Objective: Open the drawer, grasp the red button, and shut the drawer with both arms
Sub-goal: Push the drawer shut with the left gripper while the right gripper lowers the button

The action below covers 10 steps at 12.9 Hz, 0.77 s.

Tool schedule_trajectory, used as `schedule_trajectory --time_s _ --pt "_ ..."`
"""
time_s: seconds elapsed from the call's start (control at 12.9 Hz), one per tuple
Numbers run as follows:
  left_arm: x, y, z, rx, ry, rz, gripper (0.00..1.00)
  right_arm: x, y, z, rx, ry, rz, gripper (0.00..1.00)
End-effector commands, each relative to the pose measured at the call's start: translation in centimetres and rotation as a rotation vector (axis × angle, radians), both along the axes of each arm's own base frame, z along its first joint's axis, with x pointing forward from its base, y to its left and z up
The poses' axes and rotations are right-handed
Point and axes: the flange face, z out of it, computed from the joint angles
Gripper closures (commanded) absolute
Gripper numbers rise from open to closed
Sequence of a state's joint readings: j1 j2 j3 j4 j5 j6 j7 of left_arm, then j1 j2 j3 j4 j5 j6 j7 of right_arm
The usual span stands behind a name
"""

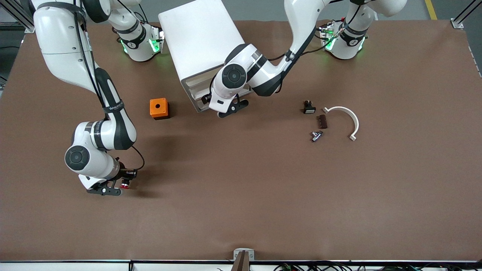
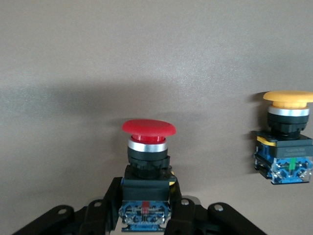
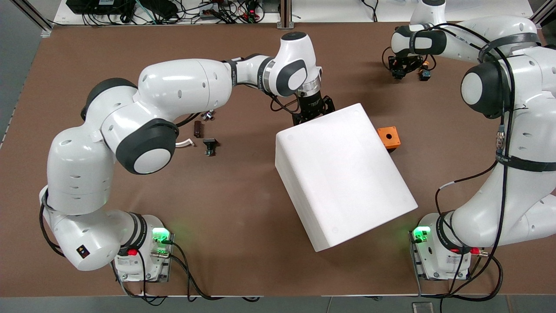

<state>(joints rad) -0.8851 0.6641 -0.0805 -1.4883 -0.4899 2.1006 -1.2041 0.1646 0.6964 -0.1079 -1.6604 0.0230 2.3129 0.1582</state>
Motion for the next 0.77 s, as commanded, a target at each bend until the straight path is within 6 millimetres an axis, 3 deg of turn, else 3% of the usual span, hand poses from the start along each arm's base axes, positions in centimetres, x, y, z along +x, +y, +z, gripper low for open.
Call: schedule_trajectory --time_s 0.0,0.15,0.62,0.7 --pt "-0.8 0.1 -0.8 -0.015 0.042 0.031 0.0 0.1 -0.5 -0.4 0.006 -0.005 0.011 0.99" --pt "-1.4 -0.2 -0.9 -0.021 0.052 0.016 0.0 -0.1 -0.8 -0.9 0.005 -0.002 0.006 0.99" --pt "-0.9 0.2 -0.6 -0.018 0.043 0.012 0.0 -0.4 -1.8 -1.7 0.006 -0.01 0.037 0.98" --pt "-0.3 0.5 -0.1 -0.019 0.033 0.019 0.0 -0.3 -1.8 -1.6 0.006 -0.012 0.037 0.87"
